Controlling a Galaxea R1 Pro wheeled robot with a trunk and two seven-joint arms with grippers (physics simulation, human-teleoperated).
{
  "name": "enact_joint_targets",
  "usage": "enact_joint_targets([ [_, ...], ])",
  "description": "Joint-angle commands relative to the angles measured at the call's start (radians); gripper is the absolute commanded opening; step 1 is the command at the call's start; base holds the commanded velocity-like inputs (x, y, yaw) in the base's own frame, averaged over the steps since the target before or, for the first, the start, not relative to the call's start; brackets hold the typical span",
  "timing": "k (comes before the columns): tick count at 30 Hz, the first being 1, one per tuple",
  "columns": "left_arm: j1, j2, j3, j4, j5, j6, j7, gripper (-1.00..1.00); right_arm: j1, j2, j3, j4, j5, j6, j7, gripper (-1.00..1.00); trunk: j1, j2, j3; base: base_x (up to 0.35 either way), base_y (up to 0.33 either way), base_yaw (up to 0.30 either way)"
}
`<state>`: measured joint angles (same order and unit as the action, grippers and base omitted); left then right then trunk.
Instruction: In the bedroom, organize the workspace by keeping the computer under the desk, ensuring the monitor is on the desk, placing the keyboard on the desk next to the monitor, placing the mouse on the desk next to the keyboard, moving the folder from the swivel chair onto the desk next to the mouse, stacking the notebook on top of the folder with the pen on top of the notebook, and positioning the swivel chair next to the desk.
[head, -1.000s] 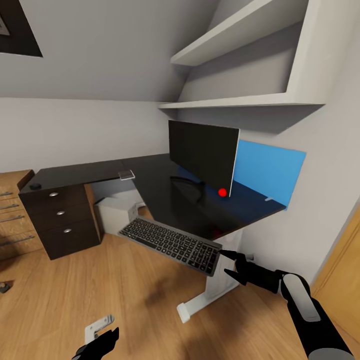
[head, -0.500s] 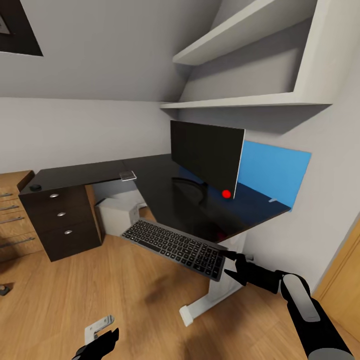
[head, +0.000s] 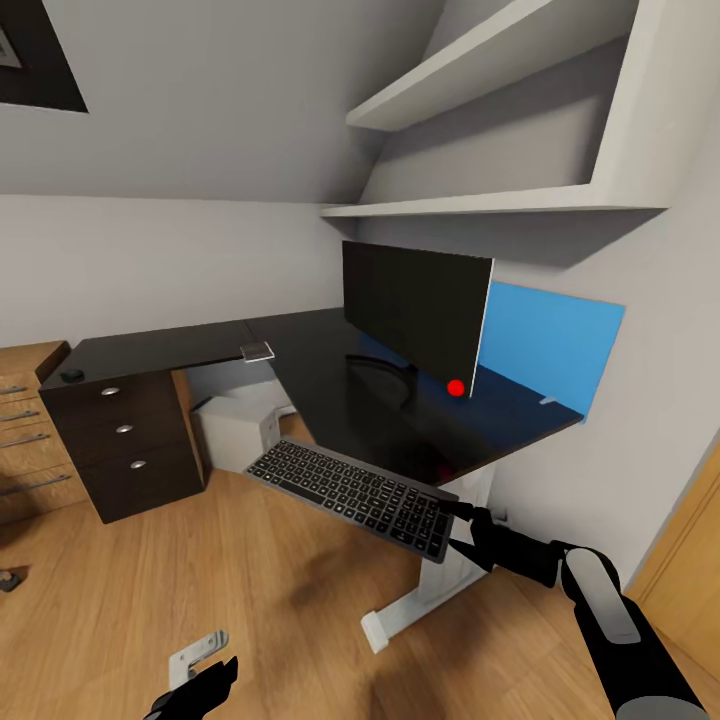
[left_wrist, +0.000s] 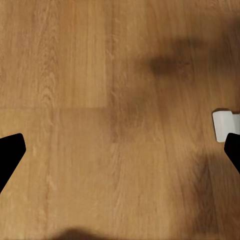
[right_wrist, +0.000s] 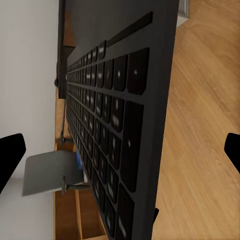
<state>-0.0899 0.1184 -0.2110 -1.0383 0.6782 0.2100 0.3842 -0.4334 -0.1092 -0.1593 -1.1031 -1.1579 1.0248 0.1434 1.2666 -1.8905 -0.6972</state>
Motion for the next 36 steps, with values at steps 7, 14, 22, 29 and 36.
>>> enact_joint_targets([
  [7, -0.001, 0.001, -0.003, -0.002, 0.006, 0.002, 0.008, 1.0, -0.001, 0.001, 0.0, 0.003, 0.008, 0.006, 0.01, 1.0, 0.0, -0.001, -0.001, 0.0, 0.0, 0.0],
  [14, -0.001, 0.001, -0.003, -0.002, 0.006, 0.002, 0.008, 1.0, -0.001, 0.002, 0.002, 0.005, 0.006, 0.006, 0.01, 1.0, 0.0, -0.001, -0.001, 0.0, 0.0, 0.0],
  [22, -0.001, 0.001, -0.003, -0.002, 0.006, 0.002, 0.008, 1.0, -0.001, 0.003, 0.006, 0.027, 0.007, 0.006, 0.01, 1.0, 0.0, -0.001, -0.001, 0.0, 0.0, 0.0],
  [29, -0.001, 0.001, -0.003, -0.002, 0.006, 0.002, 0.008, 1.0, -0.001, 0.004, 0.01, 0.033, 0.007, 0.006, 0.01, 1.0, 0.0, -0.001, -0.001, 0.0, 0.0, 0.0],
  [36, -0.001, 0.001, -0.004, -0.002, 0.006, 0.002, 0.008, 1.0, -0.001, 0.005, 0.028, 0.034, 0.007, 0.006, 0.01, 1.0, 0.0, -0.001, -0.001, 0.0, 0.0, 0.0],
])
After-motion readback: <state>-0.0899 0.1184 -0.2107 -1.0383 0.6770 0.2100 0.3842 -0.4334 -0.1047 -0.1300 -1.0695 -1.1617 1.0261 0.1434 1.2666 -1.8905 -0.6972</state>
